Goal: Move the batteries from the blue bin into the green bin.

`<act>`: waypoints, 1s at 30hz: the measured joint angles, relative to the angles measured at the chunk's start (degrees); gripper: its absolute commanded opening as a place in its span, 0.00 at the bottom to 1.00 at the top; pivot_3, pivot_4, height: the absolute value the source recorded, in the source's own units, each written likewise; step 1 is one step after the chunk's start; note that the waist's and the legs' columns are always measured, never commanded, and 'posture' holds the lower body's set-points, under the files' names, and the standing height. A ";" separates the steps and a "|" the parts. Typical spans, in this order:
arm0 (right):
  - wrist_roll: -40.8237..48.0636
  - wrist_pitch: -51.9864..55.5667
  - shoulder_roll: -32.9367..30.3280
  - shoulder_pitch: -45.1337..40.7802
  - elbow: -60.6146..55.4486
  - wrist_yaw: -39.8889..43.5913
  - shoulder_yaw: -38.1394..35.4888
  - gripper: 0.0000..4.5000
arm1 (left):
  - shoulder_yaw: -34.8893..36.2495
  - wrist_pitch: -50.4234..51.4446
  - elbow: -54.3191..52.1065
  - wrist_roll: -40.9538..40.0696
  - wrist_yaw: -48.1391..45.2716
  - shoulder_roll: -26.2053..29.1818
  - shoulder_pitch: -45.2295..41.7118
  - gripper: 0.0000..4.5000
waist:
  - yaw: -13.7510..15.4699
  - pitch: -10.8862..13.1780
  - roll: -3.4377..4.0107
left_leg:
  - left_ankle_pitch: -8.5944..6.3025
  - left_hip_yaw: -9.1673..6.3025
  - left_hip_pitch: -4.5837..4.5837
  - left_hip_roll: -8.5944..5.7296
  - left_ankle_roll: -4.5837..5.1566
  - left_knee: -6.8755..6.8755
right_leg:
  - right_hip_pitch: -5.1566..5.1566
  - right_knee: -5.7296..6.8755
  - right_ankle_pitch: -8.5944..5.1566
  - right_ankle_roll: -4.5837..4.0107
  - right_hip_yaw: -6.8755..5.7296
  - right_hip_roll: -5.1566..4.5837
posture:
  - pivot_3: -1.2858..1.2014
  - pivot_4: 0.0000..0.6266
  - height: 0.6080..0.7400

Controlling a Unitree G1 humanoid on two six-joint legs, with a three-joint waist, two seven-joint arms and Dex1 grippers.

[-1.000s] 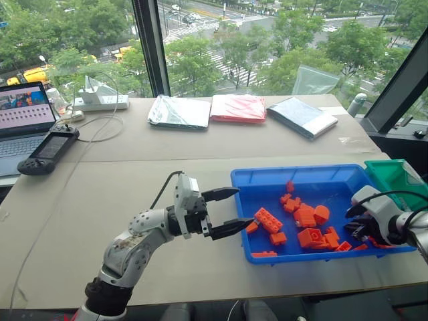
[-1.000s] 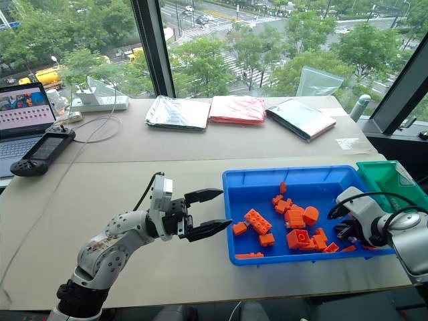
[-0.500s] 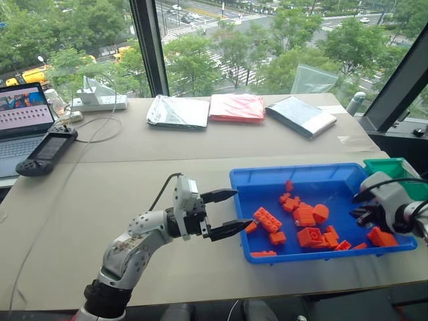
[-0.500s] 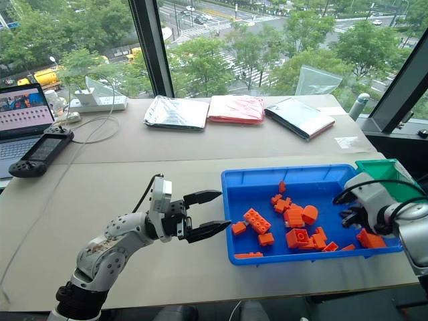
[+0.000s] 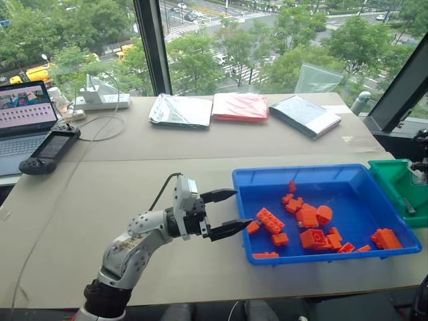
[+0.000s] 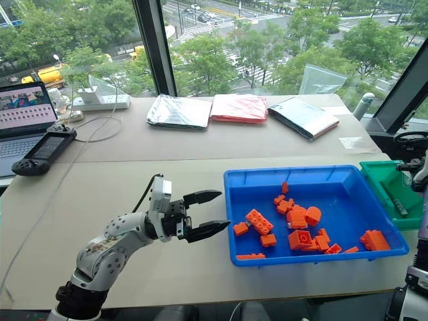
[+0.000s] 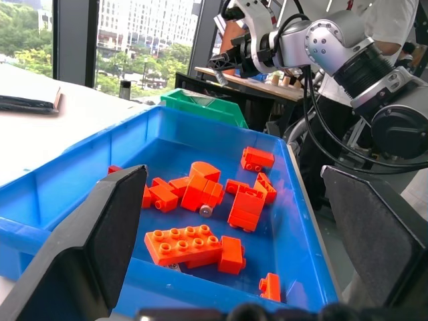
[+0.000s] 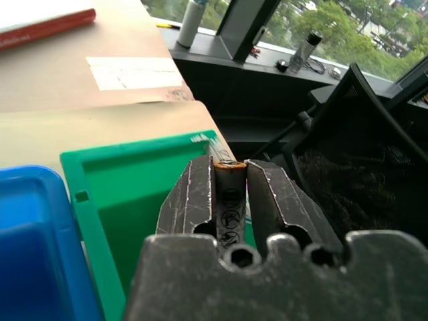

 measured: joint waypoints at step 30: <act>19.94 3.24 -6.05 29.50 -43.38 32.17 15.57 0.99 | 0.13 1.12 -0.39 -0.48 0.81 0.44 -0.40 1.00 | 0.34 0.04 -0.06 | -0.02 -0.11 0.06 0.01 0.03 0.08 | 0.10 -0.03 -0.01 0.08 0.01 0.03 | 0.52 0.24 1.00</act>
